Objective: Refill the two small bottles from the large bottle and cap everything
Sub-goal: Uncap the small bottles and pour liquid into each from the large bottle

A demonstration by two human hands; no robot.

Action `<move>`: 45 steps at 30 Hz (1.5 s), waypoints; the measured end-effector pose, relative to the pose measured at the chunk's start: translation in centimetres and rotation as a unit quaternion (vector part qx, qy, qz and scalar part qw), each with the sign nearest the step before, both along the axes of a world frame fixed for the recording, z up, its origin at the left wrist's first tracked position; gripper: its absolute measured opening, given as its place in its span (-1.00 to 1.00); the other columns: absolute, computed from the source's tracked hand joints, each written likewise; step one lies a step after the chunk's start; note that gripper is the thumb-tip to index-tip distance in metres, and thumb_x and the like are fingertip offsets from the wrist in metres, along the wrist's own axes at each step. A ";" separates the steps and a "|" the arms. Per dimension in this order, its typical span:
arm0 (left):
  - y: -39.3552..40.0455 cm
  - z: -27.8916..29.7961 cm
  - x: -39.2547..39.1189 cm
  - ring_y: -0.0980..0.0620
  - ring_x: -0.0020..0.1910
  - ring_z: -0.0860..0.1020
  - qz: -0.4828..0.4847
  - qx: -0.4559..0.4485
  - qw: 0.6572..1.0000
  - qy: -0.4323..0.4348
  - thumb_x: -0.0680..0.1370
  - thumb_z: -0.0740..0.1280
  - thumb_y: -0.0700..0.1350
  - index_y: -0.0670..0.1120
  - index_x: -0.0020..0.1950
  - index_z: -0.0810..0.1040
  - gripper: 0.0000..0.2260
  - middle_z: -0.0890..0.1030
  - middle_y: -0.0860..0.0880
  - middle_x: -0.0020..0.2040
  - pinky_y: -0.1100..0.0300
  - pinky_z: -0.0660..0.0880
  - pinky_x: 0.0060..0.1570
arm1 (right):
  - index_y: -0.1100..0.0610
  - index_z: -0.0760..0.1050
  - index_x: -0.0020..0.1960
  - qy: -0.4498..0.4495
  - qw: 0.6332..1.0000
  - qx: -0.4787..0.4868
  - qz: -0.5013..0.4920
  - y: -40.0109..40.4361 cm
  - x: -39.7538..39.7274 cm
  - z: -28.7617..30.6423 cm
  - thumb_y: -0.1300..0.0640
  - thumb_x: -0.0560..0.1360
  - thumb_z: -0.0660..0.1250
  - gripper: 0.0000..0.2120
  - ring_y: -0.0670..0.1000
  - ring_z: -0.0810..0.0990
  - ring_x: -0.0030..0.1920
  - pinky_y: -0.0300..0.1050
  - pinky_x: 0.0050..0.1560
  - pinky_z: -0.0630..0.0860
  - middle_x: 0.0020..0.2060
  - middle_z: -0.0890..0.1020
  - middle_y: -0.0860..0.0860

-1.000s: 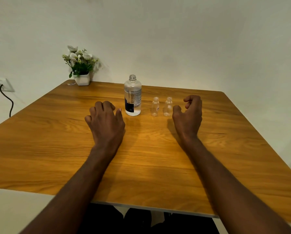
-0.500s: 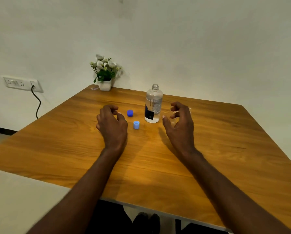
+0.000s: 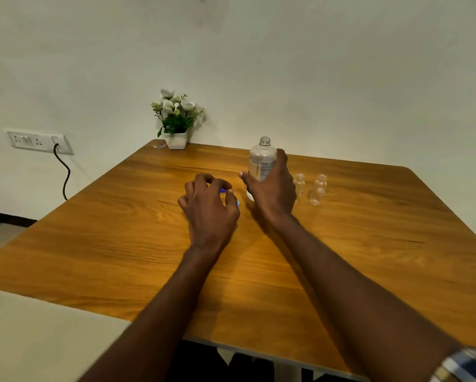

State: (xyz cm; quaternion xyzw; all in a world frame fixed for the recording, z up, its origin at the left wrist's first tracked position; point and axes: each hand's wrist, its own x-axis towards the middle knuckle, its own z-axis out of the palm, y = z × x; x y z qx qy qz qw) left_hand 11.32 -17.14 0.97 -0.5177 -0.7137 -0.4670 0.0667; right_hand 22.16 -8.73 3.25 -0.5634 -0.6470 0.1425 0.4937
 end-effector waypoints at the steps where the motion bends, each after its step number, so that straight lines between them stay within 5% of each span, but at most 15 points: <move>1: 0.0 0.0 0.0 -0.05 0.31 0.44 0.006 0.002 1.000 -0.012 0.58 0.37 -0.03 0.04 0.11 0.68 -0.85 0.53 -0.02 0.24 -0.08 0.29 0.24 | 0.01 0.22 0.55 0.003 1.000 0.006 -0.008 0.2 -0.2 -0.1 -0.21 0.42 0.56 -0.14 0.15 0.59 0.32 0.11 0.16 0.61 0.40 0.54 0.04; 10: -0.2 0.2 0.0 -0.04 0.24 0.47 0.025 0.030 0.999 -0.022 0.59 0.37 -0.06 -0.02 0.18 0.60 -0.82 0.58 -0.01 0.20 0.06 0.25 0.14 | 0.01 0.43 0.44 0.081 0.994 0.068 0.014 -1.4 1.9 2.1 -0.19 0.37 0.60 -0.26 -0.08 0.61 0.07 -0.06 0.02 0.66 0.25 0.64 -0.05; 20: -0.5 0.7 4.2 0.05 0.22 0.48 -0.144 0.127 0.979 -0.065 0.59 0.40 -0.20 -0.06 0.27 0.58 -0.75 0.59 0.01 0.21 0.11 0.45 0.14 | 0.05 0.48 0.41 0.118 0.978 0.156 0.071 -6.0 10.9 5.0 -0.20 0.41 0.57 -0.32 -0.13 0.62 0.14 -0.28 -0.03 0.63 0.25 0.63 -0.09; 25: 2.2 1.2 8.4 0.09 0.32 0.50 -0.245 0.030 0.942 -0.228 0.60 0.44 -0.20 -0.07 0.48 0.46 -0.56 0.57 0.00 0.33 0.08 0.52 0.28 | 0.07 0.47 0.42 0.097 0.976 0.190 0.035 -6.1 16.1 4.8 -0.22 0.42 0.56 -0.31 -0.17 0.62 0.13 -0.13 -0.01 0.68 0.26 0.62 -0.11; 32: 6.8 0.4 10.6 0.02 0.32 0.51 -0.268 -0.093 0.934 -0.217 0.59 0.49 -0.11 -0.04 0.64 0.26 -0.32 0.46 -0.06 0.51 0.13 0.49 0.20 | 0.09 0.47 0.41 0.088 0.978 0.185 -0.029 -4.2 19.8 2.3 -0.24 0.41 0.57 -0.29 -0.23 0.59 0.05 -0.10 -0.06 0.67 0.23 0.62 -0.11; 35: 7.9 0.3 11.0 0.01 0.19 0.58 -0.260 -0.093 0.940 -0.201 0.59 0.49 -0.08 -0.04 0.60 0.37 -0.39 0.53 0.01 0.39 0.10 0.56 0.18 | 0.07 0.46 0.41 0.093 0.982 0.160 -0.040 -3.6 20.2 0.9 -0.24 0.41 0.57 -0.29 -0.21 0.59 0.07 -0.09 -0.04 0.68 0.24 0.62 -0.09; 40: 8.0 -0.2 10.7 0.01 0.00 0.66 -0.240 -0.048 0.942 -0.230 0.58 0.49 -0.10 -0.11 0.20 0.68 -0.79 0.71 -0.01 0.02 -0.09 0.65 0.11 | 0.03 0.45 0.42 0.109 0.984 0.135 -0.039 -3.7 20.0 -0.2 -0.21 0.40 0.58 -0.30 -0.35 0.54 0.14 -0.14 0.02 0.67 0.21 0.58 -0.18; 45: 5.0 0.6 9.8 0.09 0.04 0.67 -0.228 0.030 0.929 -0.289 0.59 0.50 -0.06 -0.09 0.19 0.67 -0.79 0.72 0.04 0.03 0.06 0.65 0.11 | 0.04 0.45 0.42 0.119 0.983 0.138 -0.011 -4.9 18.6 0.1 -0.19 0.41 0.59 -0.31 -0.30 0.55 0.16 -0.26 0.02 0.63 0.23 0.59 -0.17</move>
